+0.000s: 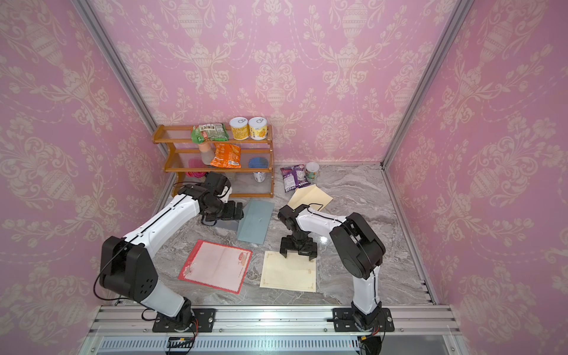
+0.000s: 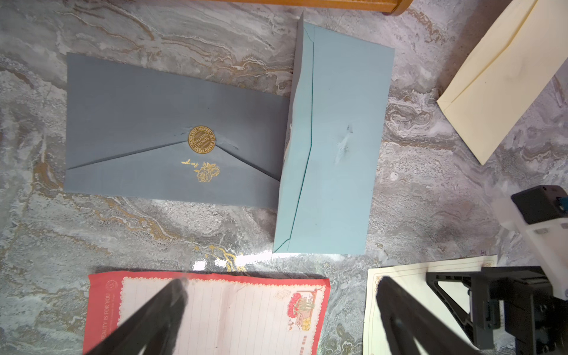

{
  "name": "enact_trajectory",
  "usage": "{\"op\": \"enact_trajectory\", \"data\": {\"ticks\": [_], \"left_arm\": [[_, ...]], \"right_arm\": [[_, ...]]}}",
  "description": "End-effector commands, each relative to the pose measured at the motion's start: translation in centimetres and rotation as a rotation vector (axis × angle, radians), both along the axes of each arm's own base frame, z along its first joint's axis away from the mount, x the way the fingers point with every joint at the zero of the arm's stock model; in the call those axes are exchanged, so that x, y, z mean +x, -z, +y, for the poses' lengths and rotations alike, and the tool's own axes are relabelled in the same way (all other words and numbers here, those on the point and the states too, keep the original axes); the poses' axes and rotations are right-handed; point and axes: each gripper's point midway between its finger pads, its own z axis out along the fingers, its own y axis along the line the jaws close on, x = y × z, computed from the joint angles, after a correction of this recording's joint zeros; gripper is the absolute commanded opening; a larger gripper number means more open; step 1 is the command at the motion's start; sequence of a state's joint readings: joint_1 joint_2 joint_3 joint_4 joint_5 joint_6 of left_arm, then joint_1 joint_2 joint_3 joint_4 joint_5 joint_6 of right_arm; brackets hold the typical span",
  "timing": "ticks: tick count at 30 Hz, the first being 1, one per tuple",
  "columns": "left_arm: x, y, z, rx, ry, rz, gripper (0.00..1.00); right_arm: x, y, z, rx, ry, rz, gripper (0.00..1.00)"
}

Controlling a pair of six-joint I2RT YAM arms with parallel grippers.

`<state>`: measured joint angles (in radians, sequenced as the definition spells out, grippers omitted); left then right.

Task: Fold the letter paper in half and place it into the envelope
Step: Move the letter paper to the center of the board.

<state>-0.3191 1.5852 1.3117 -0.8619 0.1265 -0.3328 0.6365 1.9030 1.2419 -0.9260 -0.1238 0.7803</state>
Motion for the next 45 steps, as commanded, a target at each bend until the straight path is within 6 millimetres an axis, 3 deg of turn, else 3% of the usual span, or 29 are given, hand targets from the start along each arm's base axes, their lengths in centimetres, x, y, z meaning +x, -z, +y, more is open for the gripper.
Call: {"op": "enact_trajectory", "data": {"ticks": [1,10,17,21,27,29,30,34,45], "left_arm": [[-0.7,-0.6,-1.7,-0.036,0.018,0.004,0.99],[-2.3,2.0,-7.3,-0.104,0.048,0.057,0.99],[-3.5,3.5,-9.9,-0.154,0.056,0.109,0.99],[-4.1,4.6,-10.6,-0.194,0.032,0.145,0.99],[-4.6,6.0,-12.1,-0.25,0.007,0.191,0.99],[-4.5,6.1,-12.7,-0.267,0.008,0.196,0.99],[-4.5,6.2,-13.1,-0.272,0.011,0.198,0.99],[-4.9,6.8,-14.3,-0.291,0.017,0.22,0.99],[-6.1,8.6,-16.2,-0.284,0.028,0.274,0.99]], "right_arm": [[1.7,0.8,-2.1,-0.075,-0.049,-0.031,1.0],[6.8,0.4,-4.3,-0.121,-0.042,-0.054,1.0],[11.0,-1.1,-4.9,-0.133,-0.068,-0.104,1.0],[11.4,-3.0,-4.8,-0.112,-0.065,-0.136,1.0],[9.8,-5.6,-4.9,-0.064,-0.038,-0.157,0.98],[9.2,-5.7,-5.1,-0.056,-0.029,-0.157,0.87],[8.8,-5.6,-5.3,-0.05,-0.019,-0.152,0.76],[7.7,-4.3,-5.8,-0.024,0.027,-0.12,0.02],[7.3,-1.4,-6.7,-0.005,0.118,-0.05,0.0]]}}
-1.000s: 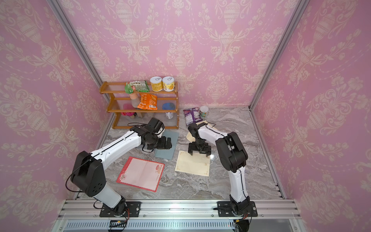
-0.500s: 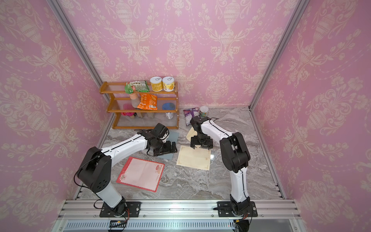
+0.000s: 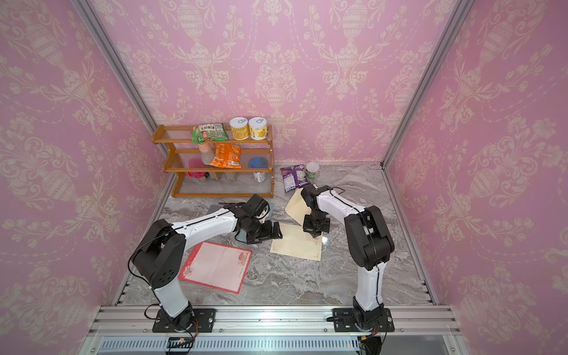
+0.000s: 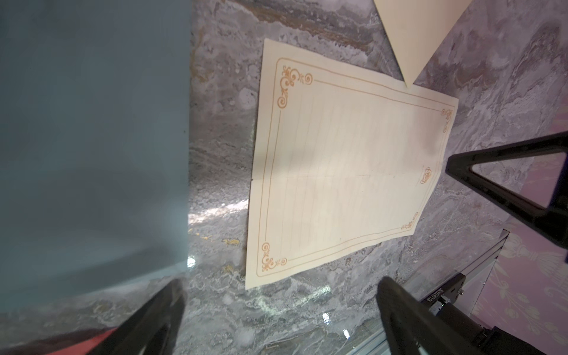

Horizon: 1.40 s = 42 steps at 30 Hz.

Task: Fold the letter paper in half and place it into the envelope
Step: Move the letter paper to the center of the board, then fold the letter paper at the center of the board.

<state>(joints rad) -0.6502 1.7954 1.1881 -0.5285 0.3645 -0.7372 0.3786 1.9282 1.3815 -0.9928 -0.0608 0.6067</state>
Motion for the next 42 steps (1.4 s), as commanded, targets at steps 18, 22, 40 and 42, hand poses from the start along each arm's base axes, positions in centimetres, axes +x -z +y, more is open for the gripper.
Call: {"op": "enact_trajectory", "data": {"ticks": [18,22,40,42], "left_arm": [[-0.5,3.6,-3.4,0.045,0.037,0.089,0.99],[-0.1,3.6,-4.2,0.026,0.034,0.09,0.99],[1.5,0.1,-7.5,-0.099,0.085,0.009,0.67],[1.6,0.0,-7.5,-0.085,0.098,0.001,0.54]], "right_arm": [[0.1,3.7,-0.4,0.059,0.064,0.102,0.0],[0.2,4.1,-0.3,0.079,0.071,0.109,0.0],[0.8,4.4,0.1,0.122,0.109,0.101,0.0],[1.1,3.6,0.4,0.137,0.106,0.082,0.0]]}}
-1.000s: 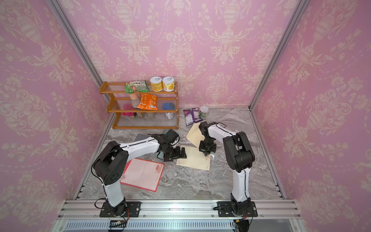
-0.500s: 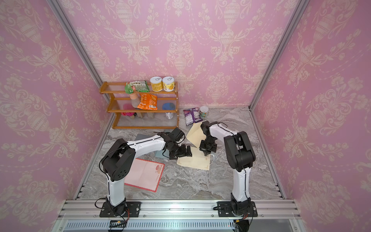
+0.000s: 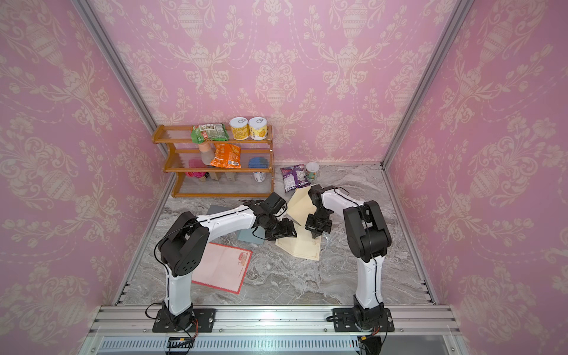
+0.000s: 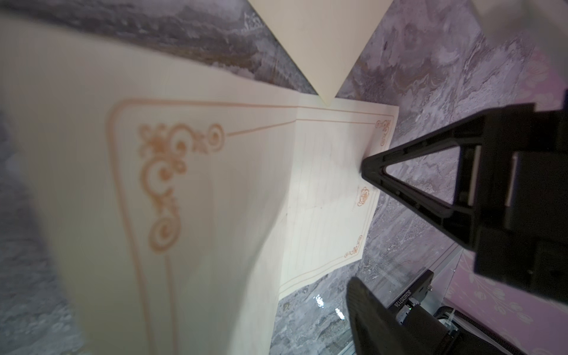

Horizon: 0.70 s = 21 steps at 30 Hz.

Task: Fold the letter paper in half and place it into the envelope
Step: Fold the letter paper at the center of the board.

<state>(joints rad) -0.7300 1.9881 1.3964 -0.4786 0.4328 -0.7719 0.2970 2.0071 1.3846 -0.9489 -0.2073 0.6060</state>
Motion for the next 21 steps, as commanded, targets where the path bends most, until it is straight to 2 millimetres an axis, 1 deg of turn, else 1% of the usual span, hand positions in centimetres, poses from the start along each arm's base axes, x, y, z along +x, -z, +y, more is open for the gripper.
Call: {"op": "enact_trajectory", "data": {"ticks": [1,3,4,6,8,9,10,12,18,21], "left_arm": [[0.1,-0.2,-0.3,0.017,0.031,-0.011,0.45],[0.4,-0.3,0.0,0.047,0.055,-0.025,0.25],[0.4,-0.3,0.2,0.062,0.067,-0.03,0.16],[0.5,-0.6,0.7,0.095,0.092,-0.049,0.06],[0.5,-0.7,1.3,0.13,0.107,-0.06,0.04],[0.4,-0.8,1.6,0.147,0.115,-0.063,0.01],[0.4,-0.8,1.9,0.159,0.121,-0.067,0.0],[0.3,-0.7,2.7,0.199,0.129,-0.071,0.0],[-0.1,-0.7,4.2,0.262,0.135,-0.069,0.0],[-0.1,-1.0,4.0,0.25,0.128,-0.074,0.0]], "right_arm": [[0.4,0.9,0.6,0.018,0.015,-0.007,0.0],[0.6,-0.2,0.9,0.042,0.018,-0.031,0.0],[0.6,-0.6,1.1,0.055,0.021,-0.04,0.0],[0.5,-1.5,1.5,0.089,0.027,-0.054,0.0],[0.5,-1.8,2.0,0.119,0.04,-0.06,0.0],[0.5,-1.9,2.3,0.133,0.046,-0.062,0.0],[0.4,-1.8,2.5,0.146,0.052,-0.06,0.0],[0.5,-1.5,2.8,0.168,0.067,-0.056,0.0],[0.9,-0.6,3.9,0.216,0.101,-0.055,0.0],[1.0,0.2,4.0,0.214,0.105,-0.041,0.0]]}}
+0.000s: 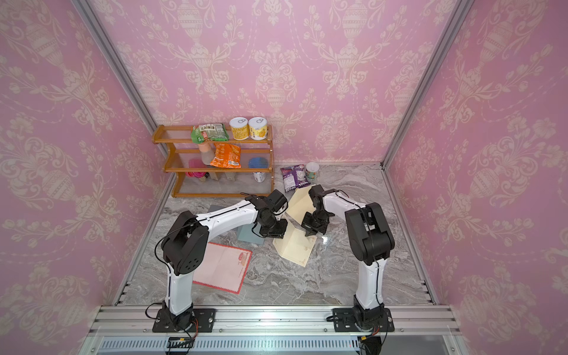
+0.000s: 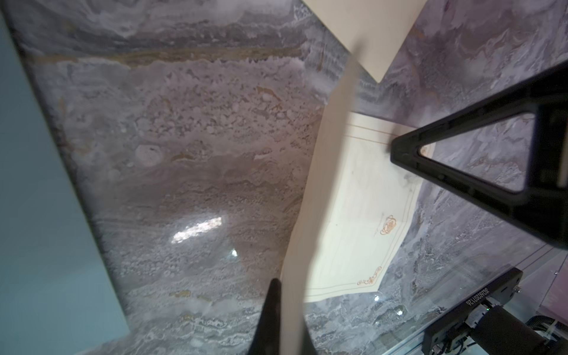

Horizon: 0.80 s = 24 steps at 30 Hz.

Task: Fold the letter paper in half and place it into the envelope
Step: Fold the letter paper at the center of the board.

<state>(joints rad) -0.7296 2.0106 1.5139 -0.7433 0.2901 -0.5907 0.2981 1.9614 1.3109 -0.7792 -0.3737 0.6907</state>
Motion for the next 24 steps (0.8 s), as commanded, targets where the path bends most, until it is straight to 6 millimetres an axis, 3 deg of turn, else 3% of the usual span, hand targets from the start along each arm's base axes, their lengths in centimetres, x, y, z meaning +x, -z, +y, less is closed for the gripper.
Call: {"op": "enact_trajectory", "data": {"ticks": [1,5,7,11,14,18,24], "left_arm": [[0.1,-1.3,0.6,0.021,0.013,-0.031,0.0],[0.4,-2.2,-0.7,-0.046,0.006,-0.033,0.0],[0.6,-2.9,-1.6,-0.09,0.006,-0.041,0.06],[1.2,-5.1,-3.7,-0.192,0.014,-0.069,0.42],[1.6,-6.9,-5.3,-0.281,0.014,-0.088,0.61],[1.9,-8.2,-7.2,-0.381,0.013,-0.094,0.63],[1.5,-7.7,-9.0,-0.451,0.018,-0.065,0.63]], "right_arm": [[-0.1,1.0,0.9,0.025,0.02,0.026,0.0],[-0.1,1.7,1.0,0.028,0.023,0.037,0.0],[-0.3,2.0,1.1,0.029,0.023,0.043,0.0],[-0.4,2.6,1.1,0.028,0.026,0.054,0.0],[-0.5,3.0,1.1,0.032,0.029,0.062,0.0],[-0.4,3.2,1.2,0.043,0.042,0.062,0.0],[0.2,1.9,1.2,0.076,0.072,0.028,0.0]]}}
